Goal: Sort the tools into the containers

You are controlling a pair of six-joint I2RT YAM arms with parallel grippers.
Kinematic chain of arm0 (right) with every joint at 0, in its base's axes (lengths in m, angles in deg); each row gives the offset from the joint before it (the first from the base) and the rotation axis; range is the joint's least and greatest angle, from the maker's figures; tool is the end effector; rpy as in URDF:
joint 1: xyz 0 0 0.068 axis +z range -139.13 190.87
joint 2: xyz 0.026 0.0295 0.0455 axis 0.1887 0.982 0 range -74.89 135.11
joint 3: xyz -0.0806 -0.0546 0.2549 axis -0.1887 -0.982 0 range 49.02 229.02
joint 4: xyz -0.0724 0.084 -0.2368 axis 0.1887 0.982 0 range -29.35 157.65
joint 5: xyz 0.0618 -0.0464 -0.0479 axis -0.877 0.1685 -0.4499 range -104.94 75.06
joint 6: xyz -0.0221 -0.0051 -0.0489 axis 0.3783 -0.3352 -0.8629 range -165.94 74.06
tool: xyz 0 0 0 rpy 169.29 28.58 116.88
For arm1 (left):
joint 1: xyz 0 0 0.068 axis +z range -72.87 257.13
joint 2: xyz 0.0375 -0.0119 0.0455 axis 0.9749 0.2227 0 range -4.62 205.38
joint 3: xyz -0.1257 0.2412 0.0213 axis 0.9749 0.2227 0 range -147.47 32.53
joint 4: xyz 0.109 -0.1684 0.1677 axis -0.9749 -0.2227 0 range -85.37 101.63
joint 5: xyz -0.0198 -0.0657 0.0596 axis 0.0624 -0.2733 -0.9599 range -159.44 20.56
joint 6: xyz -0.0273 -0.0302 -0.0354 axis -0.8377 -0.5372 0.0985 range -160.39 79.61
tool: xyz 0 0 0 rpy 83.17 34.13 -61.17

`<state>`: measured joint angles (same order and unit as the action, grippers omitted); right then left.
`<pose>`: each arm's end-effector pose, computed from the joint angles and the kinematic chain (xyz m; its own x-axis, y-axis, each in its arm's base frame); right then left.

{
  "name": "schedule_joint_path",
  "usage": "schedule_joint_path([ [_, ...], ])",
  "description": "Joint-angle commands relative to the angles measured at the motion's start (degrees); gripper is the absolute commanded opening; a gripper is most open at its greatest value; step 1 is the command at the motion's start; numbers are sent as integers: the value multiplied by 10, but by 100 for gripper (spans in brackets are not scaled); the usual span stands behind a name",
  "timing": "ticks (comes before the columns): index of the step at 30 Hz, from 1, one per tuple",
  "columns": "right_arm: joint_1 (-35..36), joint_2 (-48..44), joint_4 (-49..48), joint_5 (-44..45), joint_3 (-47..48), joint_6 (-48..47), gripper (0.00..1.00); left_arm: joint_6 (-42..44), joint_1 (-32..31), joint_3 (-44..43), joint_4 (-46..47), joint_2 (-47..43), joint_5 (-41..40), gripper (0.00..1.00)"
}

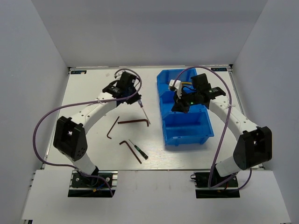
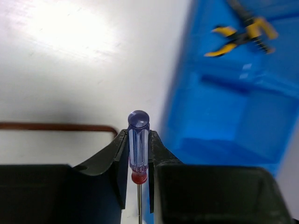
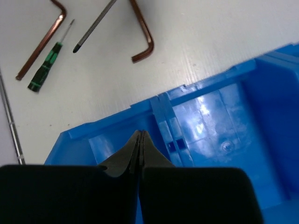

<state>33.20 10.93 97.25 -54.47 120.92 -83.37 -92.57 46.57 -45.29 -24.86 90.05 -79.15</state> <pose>0.2850 0.1415 0.2977 -0.1614 -0.5730 -0.8035 -0.9639 0.2663 0.0037 0.3117 -0.1772 0.2755 -0.7510 -0.4608 -0.4729 -0.2916 0.8740 -0.3887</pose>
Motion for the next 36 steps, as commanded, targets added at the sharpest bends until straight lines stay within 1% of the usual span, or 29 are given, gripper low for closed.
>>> schedule_joint_path([
  [1, -9, -42, -64, 59, -29, 59, 0, -28, 2, -36, 46, 7, 20, 0],
  [2, -10, -54, -83, 119, -44, 77, 0, -39, 2, -44, 60, 12, 20, 0],
  [3, -15, -62, -136, 172, -53, 116, 0, -61, 2, -44, 96, 19, 20, 0],
  [4, -15, -70, -147, 221, -60, 123, 0, -74, 2, -55, 113, 27, 13, 0],
  [5, -18, -79, -160, 242, -79, 132, 0, -85, 2, -63, 130, 47, 8, 0],
  [6, -24, -87, -186, 283, -87, 147, 0, -94, -5, -72, 160, 61, 8, 0],
  [9, -36, -120, -203, 309, -117, 174, 0, -146, -12, -119, 197, 119, -9, 0],
  [10, -40, -125, -205, 310, -127, 178, 0, -175, -17, -134, 210, 131, -23, 0],
  [12, -45, -149, -212, 308, -149, 184, 0, -193, -22, -159, 245, 160, -35, 0],
  [14, -53, -159, -217, 309, -165, 187, 0, -219, -22, -184, 252, 183, -40, 0],
  [18, -65, -188, -228, 307, -194, 196, 0, -225, -34, -260, 252, 242, -35, 0],
  [21, -73, -199, -228, 299, -200, 203, 0, -231, -45, -285, 262, 277, -29, 0],
  [24, -82, -196, -232, 294, -202, 204, 0, -231, -59, -304, 256, 290, -13, 0],
  [28, -92, -200, -232, 286, -202, 205, 0, -221, -82, -278, 250, 291, -7, 0],
  [30, -96, -198, -232, 279, -204, 205, 0, -216, -88, -252, 256, 270, -7, 0],
  [33, -100, -193, -233, 271, -202, 207, 0, -192, -100, -247, 256, 264, -1, 0],
  [36, -101, -189, -232, 263, -199, 212, 0, -180, -113, -252, 237, 264, -1, 0],
])
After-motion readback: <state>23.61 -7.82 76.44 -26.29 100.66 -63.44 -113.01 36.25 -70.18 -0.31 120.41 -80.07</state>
